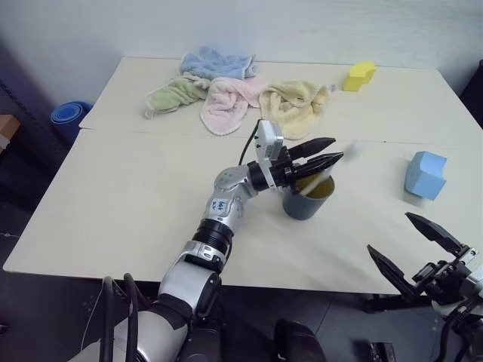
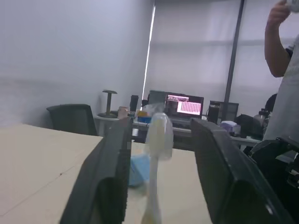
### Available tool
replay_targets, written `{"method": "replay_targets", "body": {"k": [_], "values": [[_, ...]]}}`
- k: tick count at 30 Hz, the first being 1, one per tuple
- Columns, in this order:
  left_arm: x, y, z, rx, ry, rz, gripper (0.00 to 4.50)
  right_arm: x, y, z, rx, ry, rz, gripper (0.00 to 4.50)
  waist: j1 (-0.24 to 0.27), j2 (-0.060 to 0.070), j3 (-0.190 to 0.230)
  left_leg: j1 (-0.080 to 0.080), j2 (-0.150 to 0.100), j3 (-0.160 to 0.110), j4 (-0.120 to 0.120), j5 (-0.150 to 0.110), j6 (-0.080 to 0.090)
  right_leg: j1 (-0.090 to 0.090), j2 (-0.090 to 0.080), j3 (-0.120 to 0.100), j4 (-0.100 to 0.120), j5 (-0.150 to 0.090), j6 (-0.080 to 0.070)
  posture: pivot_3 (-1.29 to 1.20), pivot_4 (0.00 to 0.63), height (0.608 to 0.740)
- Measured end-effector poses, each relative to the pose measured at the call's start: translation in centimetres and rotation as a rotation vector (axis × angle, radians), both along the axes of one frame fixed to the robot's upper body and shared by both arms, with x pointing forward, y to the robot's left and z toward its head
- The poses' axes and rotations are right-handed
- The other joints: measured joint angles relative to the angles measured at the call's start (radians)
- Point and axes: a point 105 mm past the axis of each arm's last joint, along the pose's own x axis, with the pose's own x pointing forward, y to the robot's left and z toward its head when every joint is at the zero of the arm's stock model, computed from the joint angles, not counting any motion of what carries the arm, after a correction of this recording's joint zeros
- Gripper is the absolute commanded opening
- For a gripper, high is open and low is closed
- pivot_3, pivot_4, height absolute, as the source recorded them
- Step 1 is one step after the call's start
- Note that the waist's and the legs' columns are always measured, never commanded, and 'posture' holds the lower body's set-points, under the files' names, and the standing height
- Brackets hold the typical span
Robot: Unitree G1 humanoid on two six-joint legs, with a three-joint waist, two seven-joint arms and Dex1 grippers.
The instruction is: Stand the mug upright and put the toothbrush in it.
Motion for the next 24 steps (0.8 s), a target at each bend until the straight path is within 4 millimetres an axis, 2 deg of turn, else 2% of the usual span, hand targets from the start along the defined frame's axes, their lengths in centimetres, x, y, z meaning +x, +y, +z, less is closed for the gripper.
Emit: {"method": "replay_targets", "body": {"k": [4,6,8,12,15,16,18,21,24], "values": [[0.1,1.5,0.2,0.003,-0.033,0.040,2.65,0.6,0.1,0.6,0.008,-0.006,0.026,4.50,-0.003,0.000,0.000,0.000,0.000,0.000,0.000,0.000,0.000,0.000,0.000,0.000,0.001,0.000,0.000,0.00,0.150,0.740],[0.2,3.2,0.6,0.028,-0.075,0.076,2.65,0.9,0.2,1.1,0.008,-0.008,0.056,4.50,-0.009,0.000,0.000,0.001,0.001,0.000,0.000,0.000,0.000,0.000,0.000,0.000,0.002,0.000,0.000,0.00,0.150,0.740],[0.7,9.6,0.3,0.173,-0.164,0.203,2.65,1.1,0.1,2.1,-0.014,0.006,0.120,4.50,-0.030,0.002,-0.001,0.005,0.002,-0.001,-0.002,0.000,0.000,0.000,0.000,0.000,0.006,0.000,0.000,0.00,0.150,0.740],[0.3,18.2,-2.5,0.401,-0.119,0.388,2.65,0.2,-0.5,1.6,-0.070,0.088,0.195,4.50,-0.030,0.002,-0.001,0.005,0.002,-0.003,-0.004,0.000,0.000,0.000,0.000,-0.001,0.006,0.000,0.000,0.00,0.150,0.740],[-1.4,23.4,-5.5,0.594,-0.066,0.481,2.65,-0.3,-0.2,0.9,-0.142,0.151,0.292,4.50,-0.026,0.001,0.000,0.004,0.001,-0.003,-0.002,-0.001,0.001,0.000,-0.001,-0.001,0.005,0.000,0.000,0.00,0.150,0.740],[-2.6,25.3,-6.8,0.670,-0.044,0.510,2.65,-0.5,-0.3,0.6,-0.160,0.171,0.321,4.50,-0.026,0.000,0.000,0.004,0.001,-0.004,-0.002,-0.002,0.001,0.001,-0.001,-0.001,0.005,0.000,0.000,0.00,0.150,0.740],[-4.6,27.6,-8.7,0.763,-0.026,0.544,2.65,-0.1,-0.5,0.2,-0.167,0.184,0.345,4.50,-0.026,0.000,0.001,0.004,0.001,-0.004,-0.001,-0.003,0.001,0.001,-0.002,-0.001,0.005,0.000,0.000,0.00,0.150,0.740],[-7.7,29.9,-11.5,0.855,0.017,0.565,2.65,0.8,-1.5,-0.5,-0.193,0.204,0.353,4.50,-0.027,0.000,0.001,0.005,0.001,-0.005,-0.001,-0.003,0.001,0.001,-0.003,-0.001,0.004,0.000,0.000,0.00,0.150,0.740],[-9.2,31.0,-12.5,0.868,0.053,0.613,2.65,1.3,-2.4,-1.7,-0.212,0.236,0.354,4.50,-0.023,0.000,0.002,0.005,0.000,-0.005,0.000,-0.003,0.001,0.001,-0.004,-0.001,0.006,0.000,0.000,0.00,0.150,0.740]]}}
